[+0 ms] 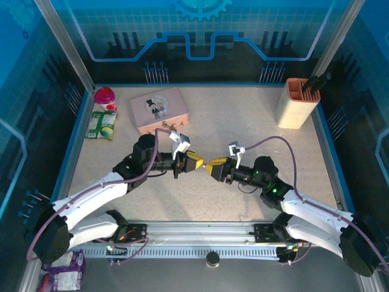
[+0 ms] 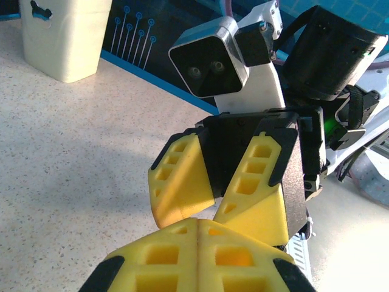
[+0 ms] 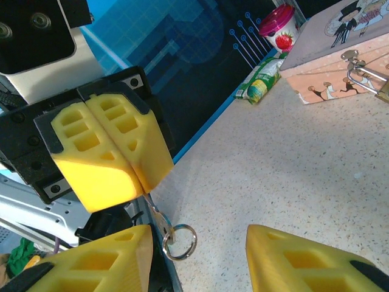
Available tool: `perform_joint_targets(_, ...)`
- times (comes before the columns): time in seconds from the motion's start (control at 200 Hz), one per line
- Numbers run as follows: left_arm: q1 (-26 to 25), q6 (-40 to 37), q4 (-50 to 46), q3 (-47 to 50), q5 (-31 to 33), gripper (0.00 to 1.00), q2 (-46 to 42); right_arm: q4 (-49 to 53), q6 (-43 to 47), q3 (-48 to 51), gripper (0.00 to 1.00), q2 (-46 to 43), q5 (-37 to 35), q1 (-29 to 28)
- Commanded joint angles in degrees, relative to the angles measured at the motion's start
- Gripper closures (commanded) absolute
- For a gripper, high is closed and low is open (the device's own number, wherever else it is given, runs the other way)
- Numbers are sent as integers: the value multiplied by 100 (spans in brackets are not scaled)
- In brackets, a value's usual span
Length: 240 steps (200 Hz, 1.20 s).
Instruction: Unlock a padlock with a key
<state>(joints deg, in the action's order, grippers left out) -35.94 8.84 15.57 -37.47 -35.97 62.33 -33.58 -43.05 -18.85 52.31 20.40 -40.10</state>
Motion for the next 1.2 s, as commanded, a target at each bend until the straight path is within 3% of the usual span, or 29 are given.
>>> perform_joint_targets(0.0, 35, 62, 96, -190, -240, 100, 10, -166, 122, 44, 55, -105, 165, 37)
perform_joint_targets(0.71, 28, 84, 106, -192, -372, 100, 90, -240, 270, -132, 60, 112, 350, -195)
perform_joint_targets(0.971, 30, 140, 154, -179, -394, 100, 119, -186, 341, -145, 68, 90, 284, -251)
perform_joint_targets(1.196, 27, 149, 143, -186, -437, 100, 139, -127, 358, -141, 69, 43, 230, -256)
